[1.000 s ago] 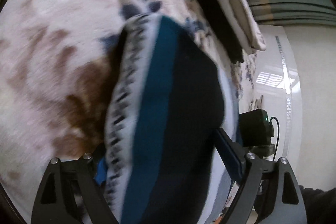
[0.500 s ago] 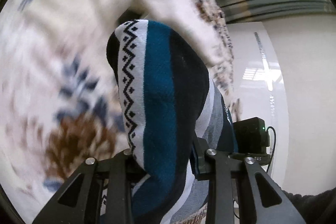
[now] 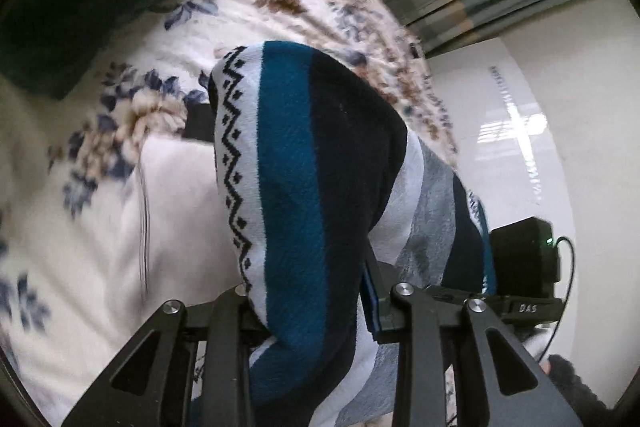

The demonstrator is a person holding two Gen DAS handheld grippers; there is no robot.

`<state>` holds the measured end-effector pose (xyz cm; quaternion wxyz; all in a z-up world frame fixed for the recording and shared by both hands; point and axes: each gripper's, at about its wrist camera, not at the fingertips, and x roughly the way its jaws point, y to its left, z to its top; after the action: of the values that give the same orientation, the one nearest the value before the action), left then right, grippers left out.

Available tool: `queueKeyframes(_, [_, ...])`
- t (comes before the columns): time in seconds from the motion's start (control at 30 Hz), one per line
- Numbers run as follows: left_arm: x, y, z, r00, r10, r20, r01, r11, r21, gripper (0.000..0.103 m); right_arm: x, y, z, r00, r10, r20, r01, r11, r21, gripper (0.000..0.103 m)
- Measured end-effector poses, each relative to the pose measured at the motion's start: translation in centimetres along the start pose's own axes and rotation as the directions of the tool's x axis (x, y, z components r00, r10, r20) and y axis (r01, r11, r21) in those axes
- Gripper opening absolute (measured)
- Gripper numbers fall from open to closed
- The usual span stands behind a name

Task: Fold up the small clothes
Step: 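Lower the folded sweater onto the blanket with both grippers and open them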

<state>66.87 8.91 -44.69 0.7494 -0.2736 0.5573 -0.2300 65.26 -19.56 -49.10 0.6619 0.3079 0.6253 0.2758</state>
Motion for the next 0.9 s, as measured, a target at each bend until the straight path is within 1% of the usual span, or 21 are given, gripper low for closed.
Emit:
queueKeyframes(0.07, [2.0, 1.1, 1.3, 0.998, 0.045, -0.040, -0.045, 0.999, 0.009, 0.029, 1.0, -0.9, 2.2, 0.999, -0.031, -0.006, 0.031, 0.999, 0.015, 0.039])
queueKeyframes(0.13, [3.2, 1.5, 1.8, 0.995, 0.075, -0.063, -0.074, 0.997, 0.028, 0.031, 1.8, -1.8, 4.3, 0.996, -0.086, -0.015, 0.086, 0.996, 0.012, 0.039])
queueKeyframes(0.23, [2.8, 1.3, 1.7, 0.993, 0.103, -0.065, -0.100, 0.994, 0.046, 0.034, 0.5, -3.8, 6.8, 0.993, -0.119, -0.025, 0.120, 0.993, 0.022, 0.041])
queueKeyframes(0.27, [2.6, 1.1, 1.6, 0.993, 0.104, -0.059, -0.101, 0.994, 0.044, 0.034, 0.1, -4.0, 6.9, 0.991, -0.134, -0.031, 0.134, 0.991, 0.022, 0.047])
queueKeyframes(0.3, [2.0, 0.8, 1.2, 0.991, 0.124, -0.041, -0.122, 0.991, 0.053, 0.035, 1.1, -2.5, 7.4, 0.986, -0.164, -0.033, 0.165, 0.986, 0.018, 0.052])
queueKeyframes(0.33, [1.9, 0.6, 1.3, 0.989, 0.147, -0.030, -0.145, 0.987, 0.061, 0.037, 0.9, -2.1, 7.3, 0.977, -0.211, -0.026, 0.211, 0.977, 0.015, 0.054])
queueKeyframes(0.37, [1.2, 0.1, 0.5, 0.980, 0.201, 0.000, -0.201, 0.977, 0.078, 0.039, 0.7, -1.7, 7.2, 0.970, -0.240, -0.019, 0.241, 0.970, 0.014, 0.058])
queueKeyframes(0.4, [1.1, -0.2, 0.6, 0.973, 0.231, 0.019, -0.232, 0.969, 0.081, 0.041, -0.4, -1.3, 7.0, 0.951, -0.309, 0.002, 0.309, 0.951, -0.004, 0.067])
queueKeyframes(0.47, [0.6, -1.1, 0.1, 0.947, 0.313, 0.065, -0.319, 0.943, 0.098, 0.043, -1.8, -0.1, 6.7, 0.915, -0.398, 0.067, 0.400, 0.916, -0.023, 0.069])
queueKeyframes(0.5, [0.0, -1.9, -0.7, 0.927, 0.361, 0.099, -0.371, 0.922, 0.111, 0.043, -2.8, 0.9, 5.7, 0.870, -0.480, 0.112, 0.486, 0.873, -0.033, 0.074])
queueKeyframes(0.53, [0.1, -2.0, -0.5, 0.919, 0.379, 0.113, -0.390, 0.914, 0.114, 0.045, -3.5, 1.3, 5.0, 0.837, -0.530, 0.138, 0.537, 0.843, -0.024, 0.077])
queueKeyframes(0.57, [-0.3, -2.7, -1.1, 0.904, 0.406, 0.134, -0.422, 0.899, 0.120, 0.058, -4.5, 1.8, 4.1, 0.800, -0.573, 0.175, 0.584, 0.812, -0.012, 0.082])
queueKeyframes(0.6, [-0.5, -3.1, -1.4, 0.892, 0.427, 0.147, -0.445, 0.887, 0.122, 0.067, -4.8, 2.6, 3.4, 0.776, -0.599, 0.199, 0.611, 0.792, -0.001, 0.092])
queueKeyframes(0.63, [-1.0, -3.9, -2.0, 0.879, 0.450, 0.158, -0.470, 0.873, 0.128, 0.086, -5.1, 2.9, 2.7, 0.757, -0.619, 0.208, 0.632, 0.775, 0.008, 0.097])
queueKeyframes(0.67, [-1.0, -4.3, -2.3, 0.877, 0.454, 0.159, -0.475, 0.870, 0.135, 0.095, -5.5, 3.3, 1.7, 0.723, -0.656, 0.219, 0.670, 0.742, 0.014, 0.103])
queueKeyframes(0.7, [-1.2, -4.7, -2.7, 0.872, 0.461, 0.166, -0.483, 0.864, 0.140, 0.097, -5.3, 3.9, 1.1, 0.691, -0.685, 0.231, 0.702, 0.712, 0.015, 0.103])
queueKeyframes(0.73, [-1.6, -5.4, -3.3, 0.858, 0.480, 0.184, -0.507, 0.850, 0.146, 0.103, -5.3, 4.1, 0.3, 0.666, -0.706, 0.239, 0.726, 0.688, 0.010, 0.103])
queueKeyframes(0.77, [-1.6, -5.9, -3.7, 0.851, 0.489, 0.193, -0.518, 0.841, 0.153, 0.103, -5.3, 4.5, -0.8, 0.635, -0.732, 0.245, 0.755, 0.656, 0.004, 0.103])
queueKeyframes(0.8, [-2.0, -6.5, -4.2, 0.842, 0.501, 0.202, -0.533, 0.830, 0.162, 0.103, -5.4, 4.8, -2.0, 0.616, -0.747, 0.251, 0.771, 0.636, 0.000, 0.103])
queueKeyframes(0.83, [-2.2, -6.8, -4.5, 0.836, 0.508, 0.209, -0.542, 0.824, 0.166, 0.103, -5.6, 5.1, -2.8, 0.603, -0.755, 0.258, 0.781, 0.624, 0.000, 0.103])
queueKeyframes(0.9, [-3.4, -8.0, -5.8, 0.818, 0.528, 0.229, -0.567, 0.806, 0.169, 0.103, -6.0, 6.2, -4.6, 0.563, -0.777, 0.280, 0.810, 0.586, -0.002, 0.103])
